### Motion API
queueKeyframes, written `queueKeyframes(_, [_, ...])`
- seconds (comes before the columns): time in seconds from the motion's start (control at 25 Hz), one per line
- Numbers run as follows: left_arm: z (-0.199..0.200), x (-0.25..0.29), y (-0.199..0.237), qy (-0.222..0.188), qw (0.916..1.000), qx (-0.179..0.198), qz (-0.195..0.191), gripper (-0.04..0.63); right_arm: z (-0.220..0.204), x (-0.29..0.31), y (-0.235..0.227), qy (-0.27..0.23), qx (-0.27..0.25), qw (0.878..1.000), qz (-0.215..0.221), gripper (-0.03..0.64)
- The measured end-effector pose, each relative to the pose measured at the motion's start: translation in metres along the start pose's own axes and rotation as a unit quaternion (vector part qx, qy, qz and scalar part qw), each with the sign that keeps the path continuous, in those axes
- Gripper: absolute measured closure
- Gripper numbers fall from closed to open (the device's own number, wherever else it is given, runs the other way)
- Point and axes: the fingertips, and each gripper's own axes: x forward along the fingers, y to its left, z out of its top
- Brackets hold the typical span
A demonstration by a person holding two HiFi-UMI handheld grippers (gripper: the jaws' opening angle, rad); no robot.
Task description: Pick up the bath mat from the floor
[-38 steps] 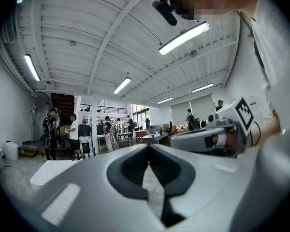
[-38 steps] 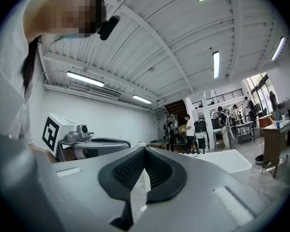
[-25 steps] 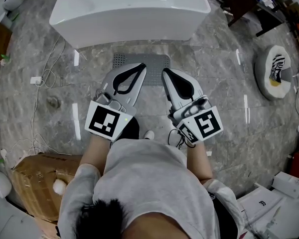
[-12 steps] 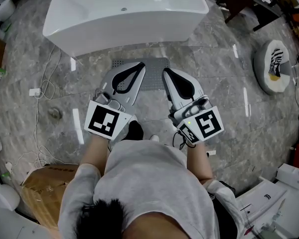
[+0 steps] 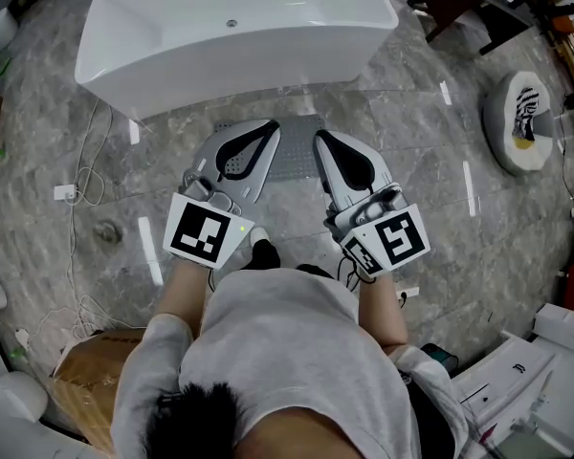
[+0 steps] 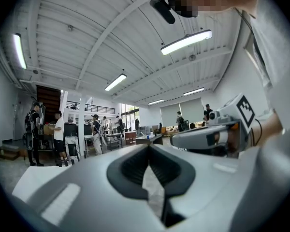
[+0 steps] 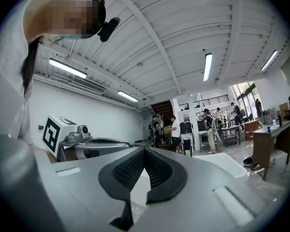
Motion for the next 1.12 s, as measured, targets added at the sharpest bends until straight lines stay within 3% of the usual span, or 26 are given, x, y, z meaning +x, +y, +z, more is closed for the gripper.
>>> queueKeyframes(0.6, [-0.017,0.006,0.038,0.008,0.9998,-0.017,0.002,0.595,-0.011,0.021,-0.012,0.013,-0.002,1.0,-0.027,0.617])
queueKeyframes(1.12, [-0.017,0.046,0.053,0.019,0.999,-0.019,0.034,0.595,-0.005,0.044,-0.058,0.015,0.0,1.0,0.007,0.617])
